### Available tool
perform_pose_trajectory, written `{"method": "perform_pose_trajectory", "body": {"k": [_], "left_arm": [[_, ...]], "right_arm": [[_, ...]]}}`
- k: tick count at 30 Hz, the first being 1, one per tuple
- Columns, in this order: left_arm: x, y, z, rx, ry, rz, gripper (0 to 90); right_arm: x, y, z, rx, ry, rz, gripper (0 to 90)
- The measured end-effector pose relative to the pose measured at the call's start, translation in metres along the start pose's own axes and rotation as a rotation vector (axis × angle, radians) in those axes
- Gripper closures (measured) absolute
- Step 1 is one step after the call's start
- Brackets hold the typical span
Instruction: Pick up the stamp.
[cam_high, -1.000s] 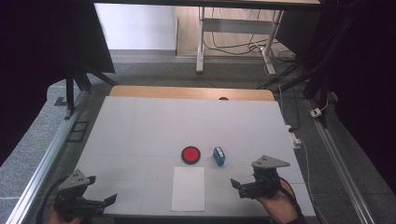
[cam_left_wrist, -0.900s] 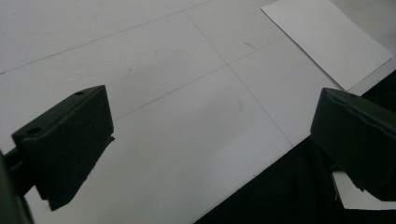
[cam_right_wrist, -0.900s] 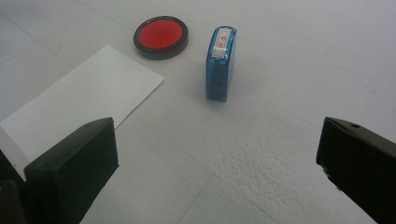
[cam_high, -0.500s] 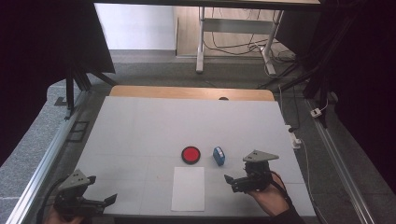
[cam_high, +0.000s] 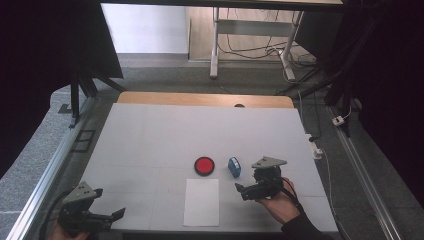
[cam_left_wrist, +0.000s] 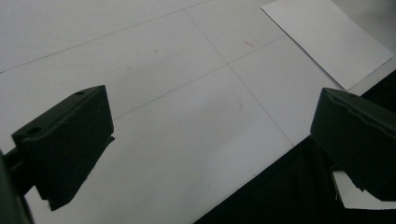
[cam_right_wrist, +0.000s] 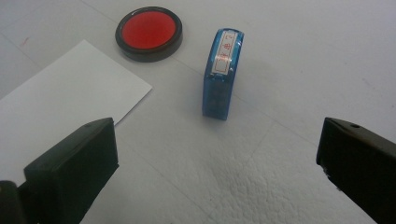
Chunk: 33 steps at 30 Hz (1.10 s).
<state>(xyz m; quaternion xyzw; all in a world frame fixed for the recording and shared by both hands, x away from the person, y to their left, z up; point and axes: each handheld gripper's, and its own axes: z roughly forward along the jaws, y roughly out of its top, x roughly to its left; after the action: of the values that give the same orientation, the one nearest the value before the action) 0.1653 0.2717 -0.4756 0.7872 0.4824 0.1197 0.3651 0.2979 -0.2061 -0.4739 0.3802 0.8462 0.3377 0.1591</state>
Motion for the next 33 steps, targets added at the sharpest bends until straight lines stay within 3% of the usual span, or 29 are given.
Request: {"method": "perform_pose_trajectory", "body": {"k": [33], "left_arm": [[0.001, 0.000, 0.000, -0.002, -0.003, -0.002, 0.0]], "right_arm": [[-0.002, 0.022, 0.055, 0.034, -0.052, -0.032, 0.0]]}}
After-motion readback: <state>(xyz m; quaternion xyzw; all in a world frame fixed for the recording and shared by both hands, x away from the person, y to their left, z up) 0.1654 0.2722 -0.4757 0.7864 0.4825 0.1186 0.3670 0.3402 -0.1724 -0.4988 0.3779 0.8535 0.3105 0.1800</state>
